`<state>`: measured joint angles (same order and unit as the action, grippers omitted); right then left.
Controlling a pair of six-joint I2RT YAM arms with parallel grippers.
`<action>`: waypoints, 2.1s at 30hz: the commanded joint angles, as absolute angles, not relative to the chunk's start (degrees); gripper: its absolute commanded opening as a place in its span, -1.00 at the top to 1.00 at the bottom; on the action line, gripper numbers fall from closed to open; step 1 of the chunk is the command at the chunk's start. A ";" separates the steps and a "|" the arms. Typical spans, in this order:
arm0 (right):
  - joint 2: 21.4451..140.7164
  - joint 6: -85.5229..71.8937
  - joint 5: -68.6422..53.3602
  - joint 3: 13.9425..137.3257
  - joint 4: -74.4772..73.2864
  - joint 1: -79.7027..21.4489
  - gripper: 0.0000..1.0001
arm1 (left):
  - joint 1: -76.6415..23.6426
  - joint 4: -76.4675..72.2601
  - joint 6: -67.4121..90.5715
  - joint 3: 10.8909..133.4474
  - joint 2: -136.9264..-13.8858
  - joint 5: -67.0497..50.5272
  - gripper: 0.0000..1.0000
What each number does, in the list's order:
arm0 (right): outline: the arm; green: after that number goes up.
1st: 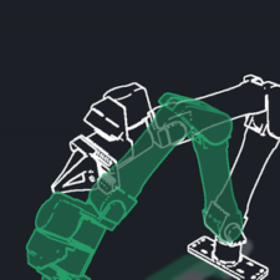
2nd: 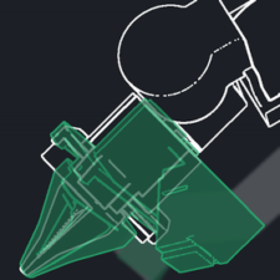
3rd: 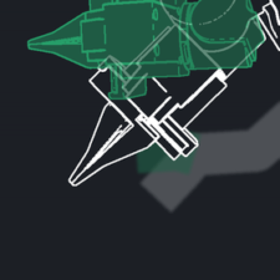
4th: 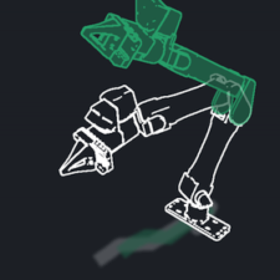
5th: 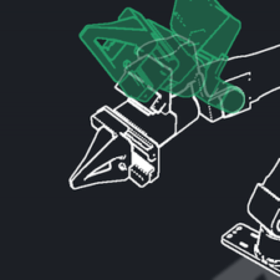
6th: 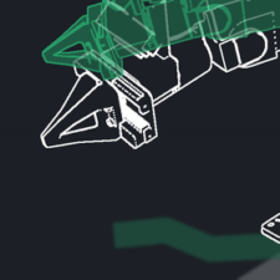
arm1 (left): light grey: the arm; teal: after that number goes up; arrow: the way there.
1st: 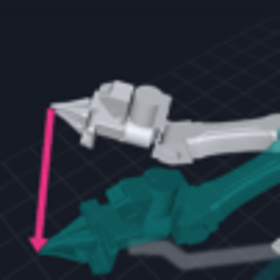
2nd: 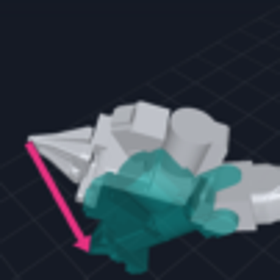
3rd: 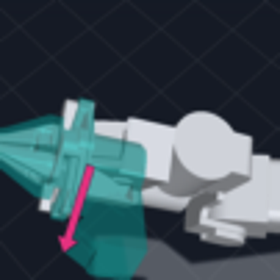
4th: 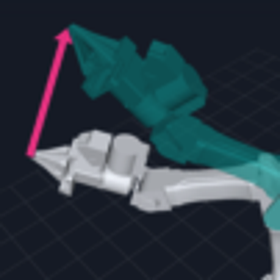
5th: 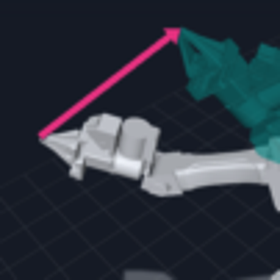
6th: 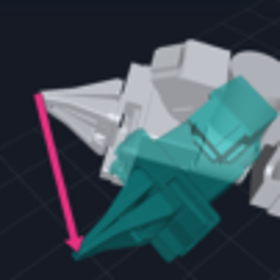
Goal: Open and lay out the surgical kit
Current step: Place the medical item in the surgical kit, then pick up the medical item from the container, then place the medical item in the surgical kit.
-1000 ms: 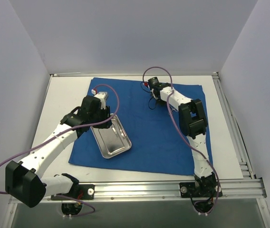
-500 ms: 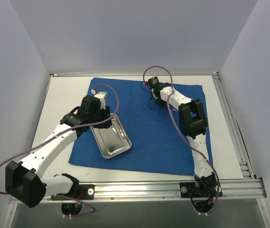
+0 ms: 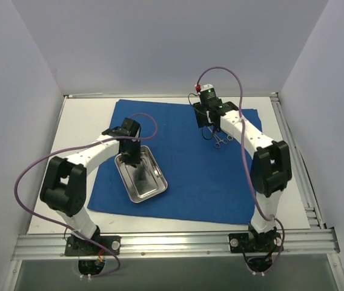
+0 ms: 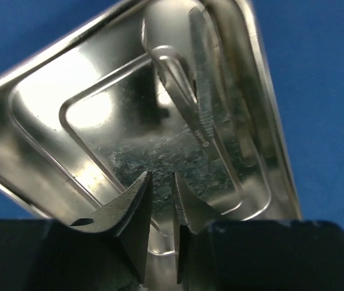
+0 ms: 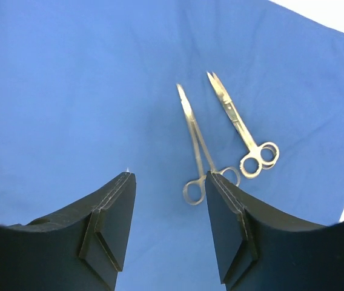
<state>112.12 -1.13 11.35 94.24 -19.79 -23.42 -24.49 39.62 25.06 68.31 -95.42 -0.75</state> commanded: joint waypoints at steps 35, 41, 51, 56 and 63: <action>81.04 -6.42 -1.04 70.66 -11.51 -26.54 -0.02 | -25.66 42.63 38.32 77.35 -111.54 8.79 0.31; 81.56 -6.42 -1.76 70.75 -11.51 -26.54 -0.02 | -25.66 41.40 37.53 76.29 -110.31 9.23 0.89; 84.37 -11.15 -23.85 69.97 -5.92 -26.54 -0.19 | -26.19 36.84 30.33 68.74 -92.48 7.39 0.95; 88.93 -17.57 -39.01 67.50 5.52 -27.51 -0.11 | -26.37 34.02 24.36 68.47 -82.54 -5.42 0.95; 88.42 -23.01 -51.67 65.32 17.56 -30.76 -0.11 | -25.93 17.52 22.76 64.17 -73.83 -26.26 0.95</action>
